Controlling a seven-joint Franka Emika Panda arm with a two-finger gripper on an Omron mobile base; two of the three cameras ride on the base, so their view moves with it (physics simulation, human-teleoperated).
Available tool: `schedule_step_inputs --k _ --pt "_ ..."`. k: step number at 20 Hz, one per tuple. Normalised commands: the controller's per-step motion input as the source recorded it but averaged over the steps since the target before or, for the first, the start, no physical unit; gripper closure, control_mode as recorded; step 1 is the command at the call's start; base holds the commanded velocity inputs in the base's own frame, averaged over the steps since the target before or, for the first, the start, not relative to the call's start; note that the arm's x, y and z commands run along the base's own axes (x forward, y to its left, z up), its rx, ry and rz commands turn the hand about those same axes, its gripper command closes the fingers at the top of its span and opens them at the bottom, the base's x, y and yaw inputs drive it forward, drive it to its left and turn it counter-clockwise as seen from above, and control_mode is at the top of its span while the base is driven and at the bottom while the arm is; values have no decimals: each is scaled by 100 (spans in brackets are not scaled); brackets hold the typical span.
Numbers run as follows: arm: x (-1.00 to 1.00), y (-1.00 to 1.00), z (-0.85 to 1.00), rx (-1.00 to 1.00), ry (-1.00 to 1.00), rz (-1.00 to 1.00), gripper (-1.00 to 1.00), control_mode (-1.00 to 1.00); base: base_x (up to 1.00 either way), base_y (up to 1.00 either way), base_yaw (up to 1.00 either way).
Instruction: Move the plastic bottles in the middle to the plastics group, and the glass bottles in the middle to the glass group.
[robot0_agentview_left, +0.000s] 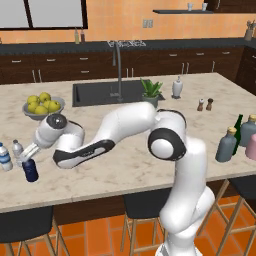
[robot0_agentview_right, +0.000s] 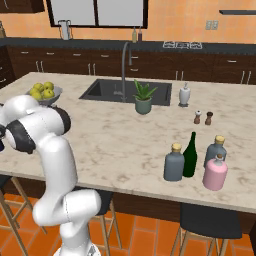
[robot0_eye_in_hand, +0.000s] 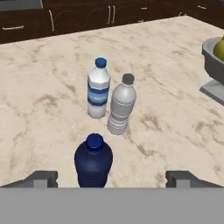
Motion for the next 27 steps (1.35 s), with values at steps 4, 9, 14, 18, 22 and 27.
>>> schedule_step_inputs --k 4,9,14,18,22,27 --pt "-43 -66 38 0 1 -18 -100 -100 0 0 0" --pt "-32 -88 25 0 0 -13 -100 -100 0 0 0" --pt "-9 -98 20 0 10 -3 -100 -100 0 0 0" --pt "0 -94 17 0 14 0 -100 -100 0 0 0" --pt "-3 -94 15 0 15 0 -100 -100 0 0 0" --pt "-15 -97 12 0 13 0 -100 -100 0 0 0"
